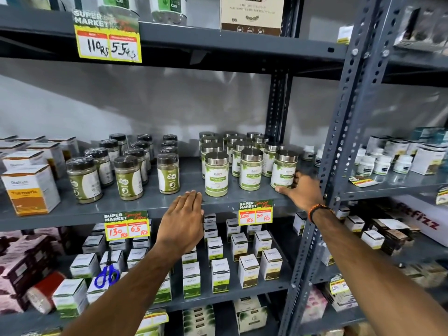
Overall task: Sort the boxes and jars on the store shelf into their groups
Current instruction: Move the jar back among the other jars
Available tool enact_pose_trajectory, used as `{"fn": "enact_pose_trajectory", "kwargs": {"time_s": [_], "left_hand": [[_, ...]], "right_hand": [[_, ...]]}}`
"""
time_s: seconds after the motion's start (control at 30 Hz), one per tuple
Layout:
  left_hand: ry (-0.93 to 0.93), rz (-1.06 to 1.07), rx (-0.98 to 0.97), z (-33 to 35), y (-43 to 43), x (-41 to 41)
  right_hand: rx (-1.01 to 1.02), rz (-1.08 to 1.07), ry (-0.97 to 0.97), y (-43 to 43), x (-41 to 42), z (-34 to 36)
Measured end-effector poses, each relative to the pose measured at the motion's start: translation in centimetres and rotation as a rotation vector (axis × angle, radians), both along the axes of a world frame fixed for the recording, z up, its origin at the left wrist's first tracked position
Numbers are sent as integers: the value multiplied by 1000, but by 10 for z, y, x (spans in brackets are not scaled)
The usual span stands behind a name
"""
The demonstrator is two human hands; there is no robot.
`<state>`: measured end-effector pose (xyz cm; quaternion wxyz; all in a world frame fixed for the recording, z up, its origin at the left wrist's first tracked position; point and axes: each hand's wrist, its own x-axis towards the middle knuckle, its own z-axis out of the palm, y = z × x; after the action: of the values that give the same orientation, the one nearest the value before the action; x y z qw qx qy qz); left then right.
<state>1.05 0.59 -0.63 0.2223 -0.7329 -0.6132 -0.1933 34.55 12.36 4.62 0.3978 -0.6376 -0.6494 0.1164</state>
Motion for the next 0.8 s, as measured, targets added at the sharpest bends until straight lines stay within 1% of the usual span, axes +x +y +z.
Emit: {"fn": "enact_pose_trajectory", "kwargs": {"time_s": [0.37,0.53,0.63,0.8], "left_hand": [[-22,14,-14,-2,0,3],[-31,8,-25,-3,1,1],[-34,8,-38,-3,1,1],[-20,-4,-85,4,-4,0]], "right_hand": [[2,46,29,-1,0,1],[24,39,-35,-3,0,4],[19,42,-41,-6,-1,5],[23,17,37,-16,-2,-4]]}}
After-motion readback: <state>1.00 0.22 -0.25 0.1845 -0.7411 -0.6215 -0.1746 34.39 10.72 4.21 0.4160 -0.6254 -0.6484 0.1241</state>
